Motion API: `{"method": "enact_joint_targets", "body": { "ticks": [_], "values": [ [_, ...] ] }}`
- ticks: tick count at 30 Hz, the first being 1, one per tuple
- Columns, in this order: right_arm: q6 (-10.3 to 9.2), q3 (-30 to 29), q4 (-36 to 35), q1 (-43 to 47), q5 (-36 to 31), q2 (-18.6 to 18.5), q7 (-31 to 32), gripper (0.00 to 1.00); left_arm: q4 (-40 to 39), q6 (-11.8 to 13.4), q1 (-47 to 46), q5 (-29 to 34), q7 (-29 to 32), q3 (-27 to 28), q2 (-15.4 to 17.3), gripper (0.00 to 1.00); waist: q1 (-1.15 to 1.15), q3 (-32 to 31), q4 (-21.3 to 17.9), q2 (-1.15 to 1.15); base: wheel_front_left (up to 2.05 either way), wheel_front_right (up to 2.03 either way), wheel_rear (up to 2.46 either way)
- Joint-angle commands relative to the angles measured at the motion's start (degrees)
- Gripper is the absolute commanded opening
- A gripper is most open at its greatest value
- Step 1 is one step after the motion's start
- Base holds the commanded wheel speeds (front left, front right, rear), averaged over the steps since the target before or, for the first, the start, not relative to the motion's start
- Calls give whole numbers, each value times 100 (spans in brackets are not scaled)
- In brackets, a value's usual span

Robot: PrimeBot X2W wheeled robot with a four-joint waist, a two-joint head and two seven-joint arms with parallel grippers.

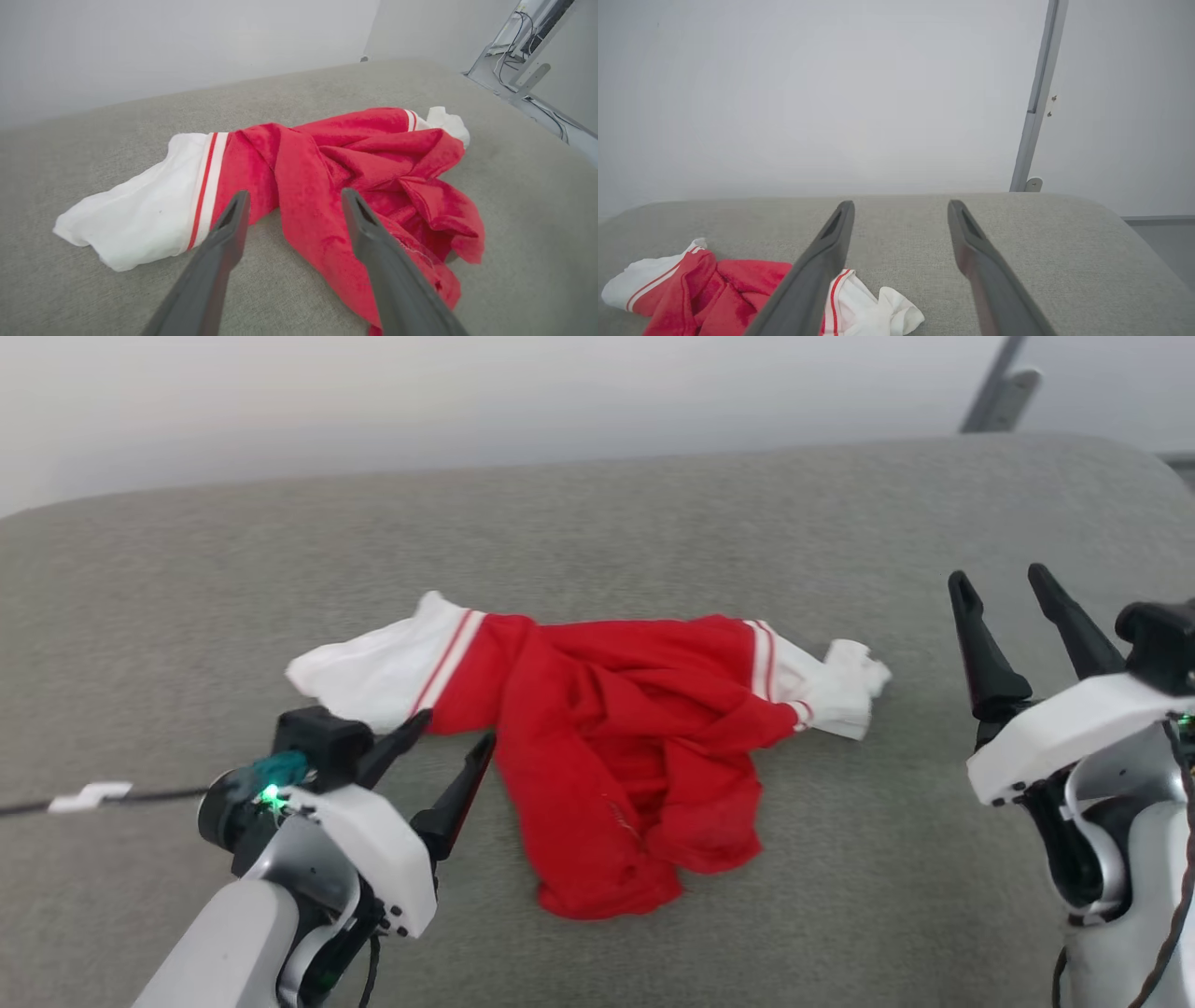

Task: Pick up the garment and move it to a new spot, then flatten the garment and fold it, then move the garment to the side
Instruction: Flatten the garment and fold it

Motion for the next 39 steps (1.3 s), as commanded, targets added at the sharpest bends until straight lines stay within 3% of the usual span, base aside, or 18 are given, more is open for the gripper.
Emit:
{"method": "enact_joint_targets", "body": {
  "ticks": [1, 10, 18, 20, 31, 39],
  "values": [
    [1, 52, -88, 98, -74, 63, -182, 100, 83, 8, -124, -41, 216, -71, 44, 100, 0, 62, -187, 0, 0, 0, 0],
    [1, 132, -385, 408, -269, 349, -797, 100, 693, 278, -410, -159, 1503, -329, 54, 100, 0, 206, -625, 0, 0, 0, 0],
    [1, 190, -461, 577, -263, 440, -990, 100, 1046, 514, -535, -142, 2075, -467, -26, 100, 0, 273, -781, 0, 0, 0, 0],
    [1, 222, -438, 588, -270, 451, -1025, 100, 1169, 540, -538, -129, 2171, -525, -49, 0, 0, 277, -799, 0, 0, 0, 0],
    [1, 248, -395, 502, -290, 414, -1366, 100, 1117, 678, -351, -249, 2050, -346, 101, 0, 0, 194, -594, 0, 0, 0, 0],
    [1, 172, -459, 517, -390, 330, -1576, 100, 550, 1154, 322, -455, 1958, 2, 363, 0, 0, 40, -354, 0, 0, 0, 0]
  ]
}}
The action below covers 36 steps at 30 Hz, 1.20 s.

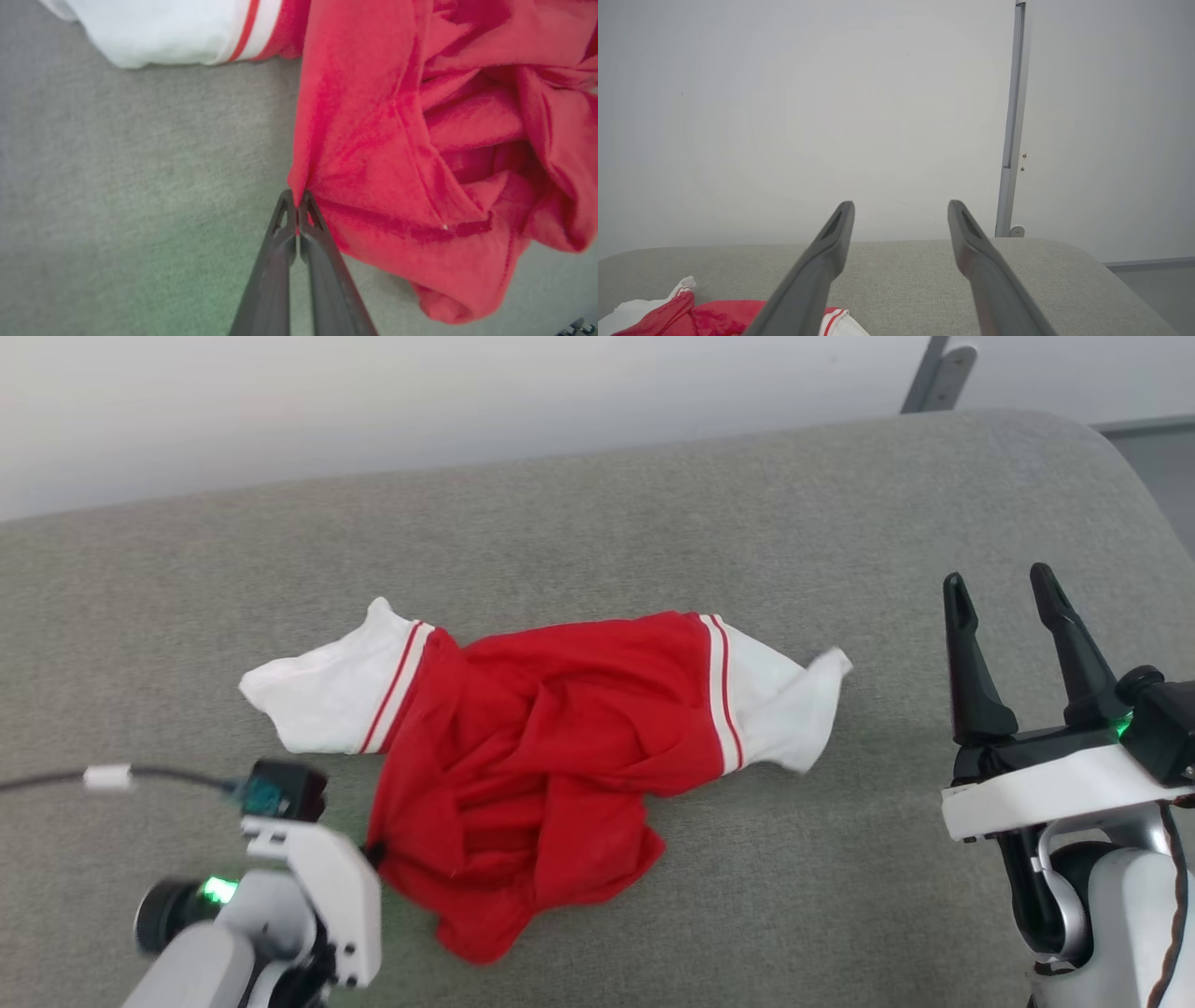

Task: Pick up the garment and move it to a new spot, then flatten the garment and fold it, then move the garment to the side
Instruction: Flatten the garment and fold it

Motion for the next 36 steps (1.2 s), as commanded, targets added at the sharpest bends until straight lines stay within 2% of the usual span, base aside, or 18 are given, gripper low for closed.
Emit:
{"method": "enact_joint_targets", "body": {
  "ticks": [1, 8, 10, 11, 14, 21, 27, 32, 36],
  "values": [
    [1, -14, -26, 10, -7, -15, -79, 100, -130, 139, 264, -101, -9, 97, 71, 0, 0, -51, 73, 0, 0, 0, 0],
    [1, -3, 69, 117, -29, -62, -294, 100, -436, 418, 1003, -456, 71, 296, 91, 0, 0, -103, 204, 0, 0, 0, 0],
    [1, 17, 140, 139, -27, -63, -347, 100, -444, 365, 1113, -517, 95, 276, 90, 0, 0, -120, 229, 0, 0, 0, 0],
    [1, 22, 166, 139, -13, -59, -376, 100, -465, 309, 1119, -503, 86, 255, 116, 5, 0, -129, 238, 0, 0, 0, 0],
    [1, 58, 253, 194, -2, -47, -438, 100, -570, 200, 1008, -553, 128, 283, 197, 100, 0, -177, 263, 0, 0, 0, 0],
    [1, 107, 342, 225, 53, -40, -505, 100, -976, 119, 645, -642, 580, 374, 521, 100, 0, -253, 255, 0, 0, 0, 0],
    [1, 129, 309, 155, 87, -75, -508, 100, -1417, 74, -25, -646, 1268, 440, 926, 100, 0, -200, 178, 0, 0, 0, 0],
    [1, 174, 309, 8, 113, -59, -537, 100, -1373, -42, -770, -643, 1818, 334, 1027, 100, 0, -73, 64, 0, 0, 0, 0],
    [1, 211, 331, -125, 139, -38, -564, 100, -948, -209, -1372, -645, 2140, 174, 920, 100, 0, 95, -54, 0, 0, 0, 0]
  ]
}}
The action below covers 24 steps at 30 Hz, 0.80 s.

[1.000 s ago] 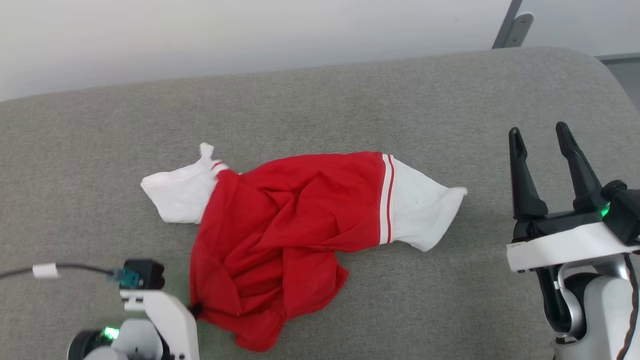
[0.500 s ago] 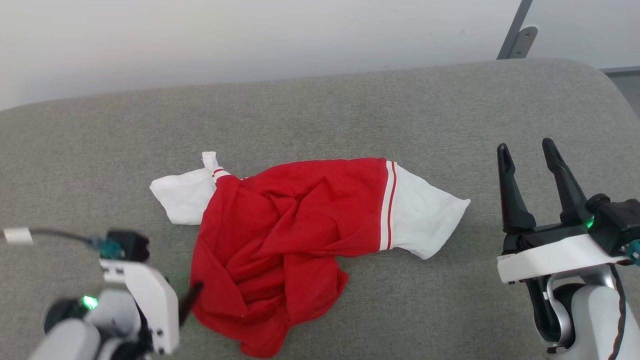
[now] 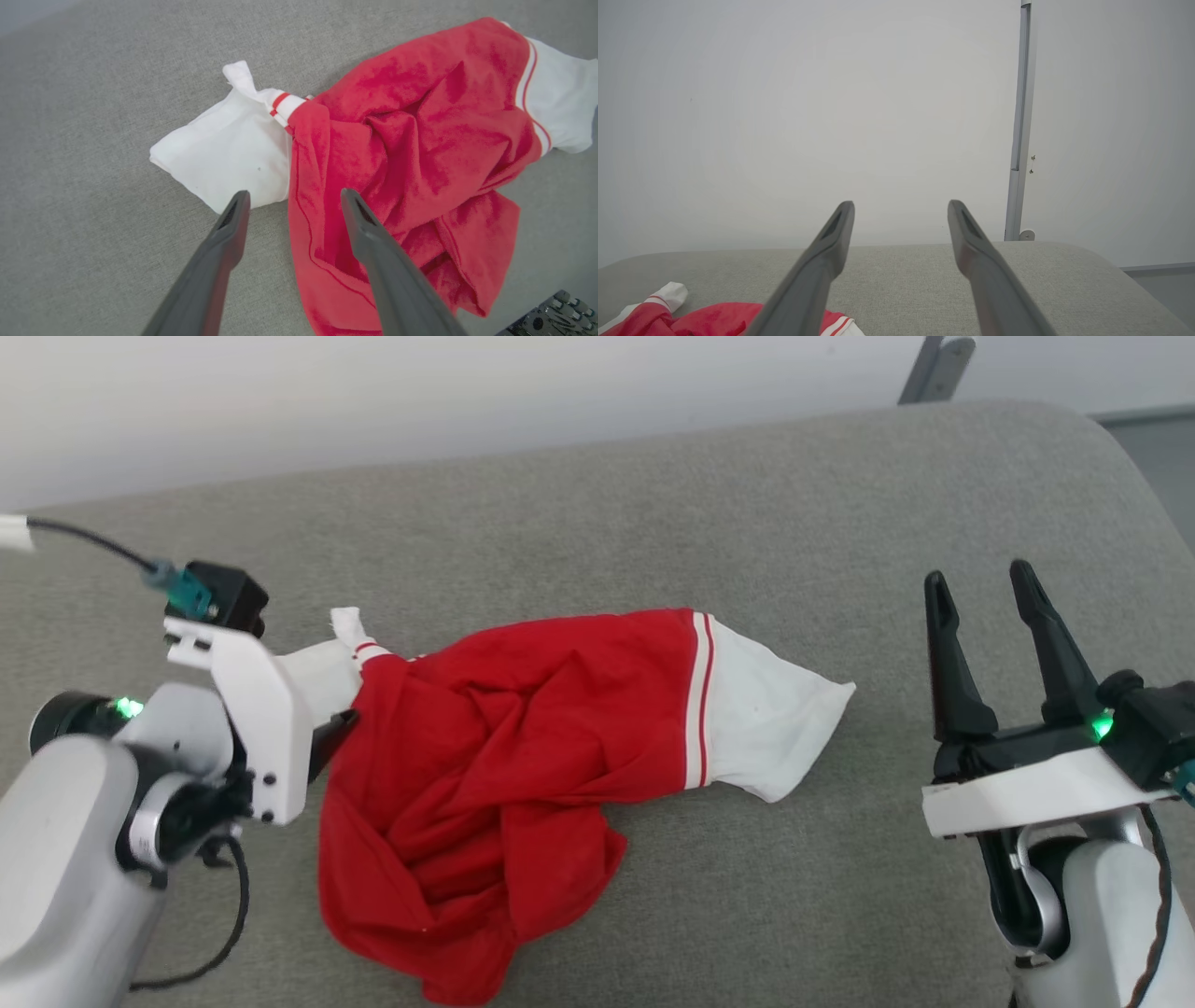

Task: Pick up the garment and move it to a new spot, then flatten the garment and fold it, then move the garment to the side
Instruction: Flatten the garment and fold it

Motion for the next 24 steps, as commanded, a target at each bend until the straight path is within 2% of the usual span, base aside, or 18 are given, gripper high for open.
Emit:
{"method": "enact_joint_targets", "body": {
  "ticks": [1, 10, 18, 19, 20, 24],
  "values": [
    [1, 27, 0, -89, 37, 13, -38, 100, 172, -38, -188, -33, 85, -31, -78, 100, 0, 112, -90, 0, 0, 0, 0],
    [1, 159, 125, -371, 114, 24, -121, 100, 1575, -199, -1116, 227, 271, -287, -274, 100, 0, 422, -391, 0, 0, 0, 0],
    [1, 148, 142, -426, 127, 19, -129, 100, 2543, -251, -1357, 49, 177, -283, -571, 100, 0, 588, -472, 0, 0, 0, 0],
    [1, 139, 140, -430, 121, 20, -134, 100, 2619, -286, -1370, 37, 182, -286, -603, 35, 0, 600, -467, 0, 0, 0, 0],
    [1, 127, 142, -432, 111, 20, -140, 100, 2695, -293, -1400, 4, 169, -277, -621, 0, 0, 612, -457, 0, 0, 0, 0],
    [1, 72, 137, -415, 76, 34, -135, 100, 2800, -340, -1499, -49, 68, -221, -636, 0, 0, 605, -375, 0, 0, 0, 0]
  ]
}}
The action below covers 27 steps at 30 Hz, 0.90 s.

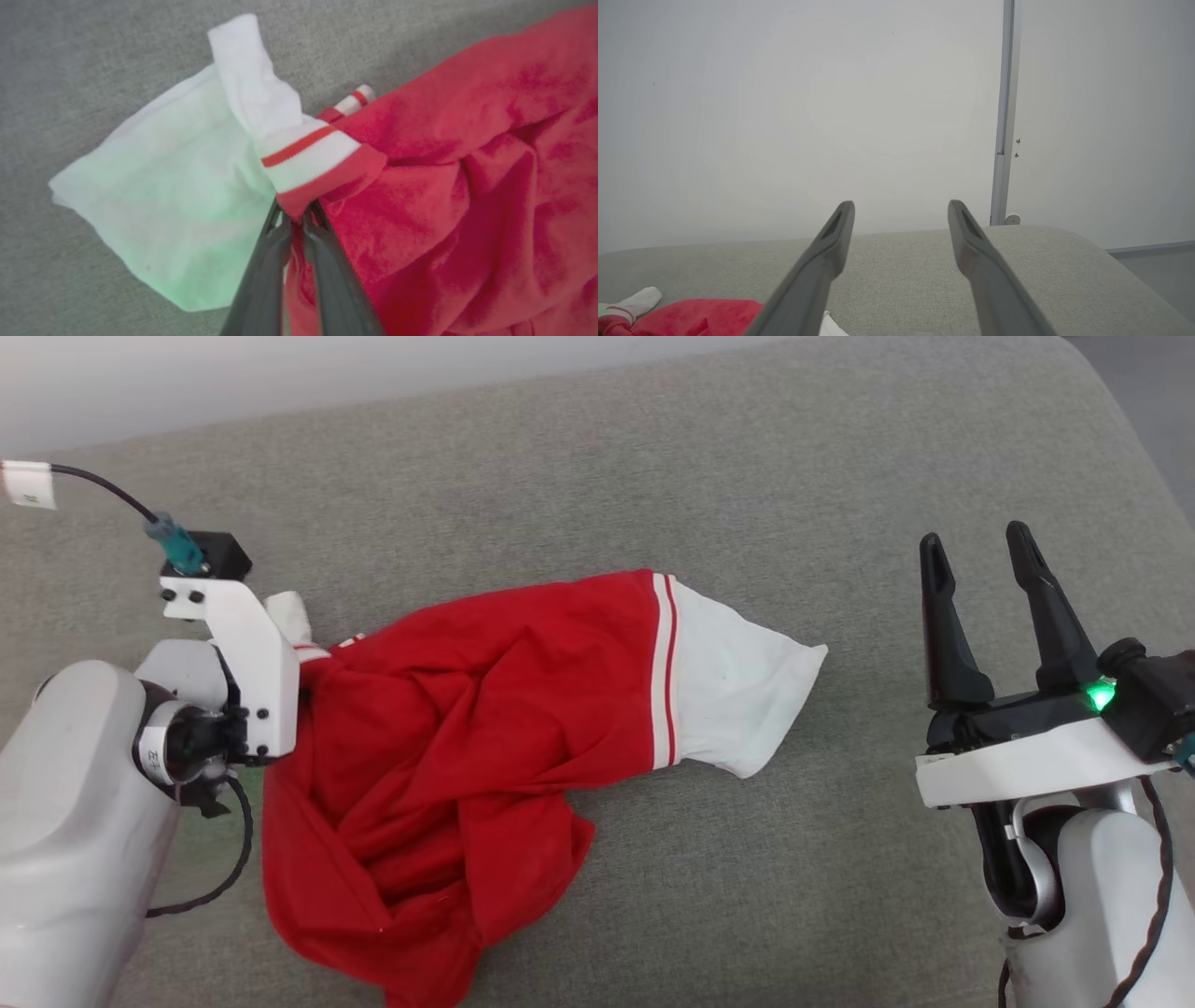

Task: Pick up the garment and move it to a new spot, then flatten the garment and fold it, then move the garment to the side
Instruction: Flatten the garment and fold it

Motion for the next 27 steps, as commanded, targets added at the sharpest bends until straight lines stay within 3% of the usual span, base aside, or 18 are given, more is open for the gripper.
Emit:
{"method": "enact_joint_targets", "body": {
  "ticks": [1, 6, 11, 18, 23, 27],
  "values": [
    [1, -39, 5, -16, -32, 10, -16, 100, -15, -15, -75, -40, -65, 41, 21, 0, 0, -27, 60, 0, 0, 0, 0],
    [1, -93, -23, 49, -54, 14, 32, 100, -266, -2, 80, -103, -188, 138, 137, 0, 0, -105, 202, 0, 0, 0, 0],
    [1, -185, -110, 130, -109, 23, 107, 100, -952, 188, 559, -271, -406, 417, 387, 0, 0, -179, 391, 0, 0, 0, 0],
    [1, -268, -215, 215, -111, 35, 200, 100, -2209, 757, 1904, -539, -693, 877, 690, 0, 0, -213, 635, 0, 0, 0, 0],
    [1, -246, -250, 208, -90, 45, 262, 100, -2691, 1119, 2787, -725, -851, 1084, 635, 0, 0, -210, 751, 0, 0, 0, 0],
    [1, -219, -247, 199, -58, 43, 298, 100, -2718, 1245, 3151, -791, -825, 1053, 585, 0, 0, -224, 803, 0, 0, 0, 0]
  ]
}}
